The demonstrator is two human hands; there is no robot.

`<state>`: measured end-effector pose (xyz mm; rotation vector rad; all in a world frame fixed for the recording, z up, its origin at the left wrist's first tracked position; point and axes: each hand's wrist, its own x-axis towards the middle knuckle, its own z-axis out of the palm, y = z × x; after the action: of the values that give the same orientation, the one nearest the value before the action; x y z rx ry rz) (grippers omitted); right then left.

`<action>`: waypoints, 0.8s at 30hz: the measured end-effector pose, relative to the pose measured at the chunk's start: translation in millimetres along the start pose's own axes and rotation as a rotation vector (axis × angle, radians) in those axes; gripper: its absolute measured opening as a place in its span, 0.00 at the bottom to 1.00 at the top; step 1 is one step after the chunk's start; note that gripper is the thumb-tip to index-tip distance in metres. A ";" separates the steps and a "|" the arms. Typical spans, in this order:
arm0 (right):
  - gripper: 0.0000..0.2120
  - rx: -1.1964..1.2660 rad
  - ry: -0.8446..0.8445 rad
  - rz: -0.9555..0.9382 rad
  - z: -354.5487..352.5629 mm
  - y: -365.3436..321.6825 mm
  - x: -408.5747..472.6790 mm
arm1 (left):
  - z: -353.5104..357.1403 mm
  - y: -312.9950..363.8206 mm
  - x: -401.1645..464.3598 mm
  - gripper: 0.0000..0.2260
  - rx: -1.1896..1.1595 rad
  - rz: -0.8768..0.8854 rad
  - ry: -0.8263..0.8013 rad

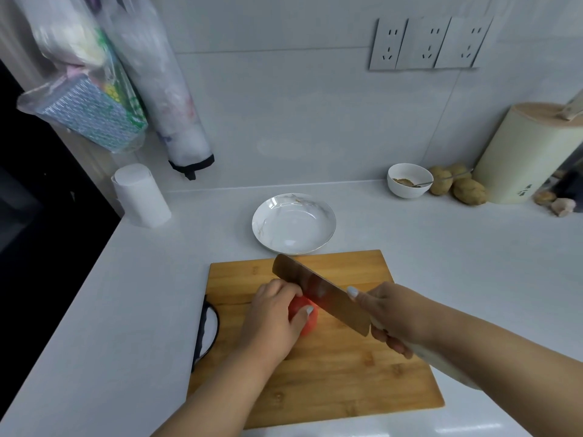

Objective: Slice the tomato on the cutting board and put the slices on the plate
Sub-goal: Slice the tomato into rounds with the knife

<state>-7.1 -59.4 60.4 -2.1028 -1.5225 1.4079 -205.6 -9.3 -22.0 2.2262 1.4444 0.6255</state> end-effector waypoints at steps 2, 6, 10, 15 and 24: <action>0.28 -0.008 -0.001 0.002 -0.4 -1.6 0.1 | -0.4 -0.1 0.4 0.11 0.001 -0.005 -0.001; 0.29 -0.040 -0.003 0.015 0.7 -5.7 4.8 | 0.1 -1.7 1.2 0.11 -0.001 0.009 0.006; 0.30 -0.076 0.023 0.017 11.3 -11.7 20.5 | 2.3 -3.7 0.6 0.11 0.004 0.044 0.024; 0.30 -0.090 0.013 -0.005 24.0 -20.5 42.1 | 4.9 -4.5 2.3 0.10 0.002 0.046 0.039; 0.31 -0.110 -0.022 0.119 17.0 16.0 28.2 | 6.1 -6.2 2.4 0.11 0.004 0.042 0.038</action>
<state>-9.3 -49.6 25.2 -2.2852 -1.5388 1.4205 -205.9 -5.3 -30.2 2.2642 1.4218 0.6830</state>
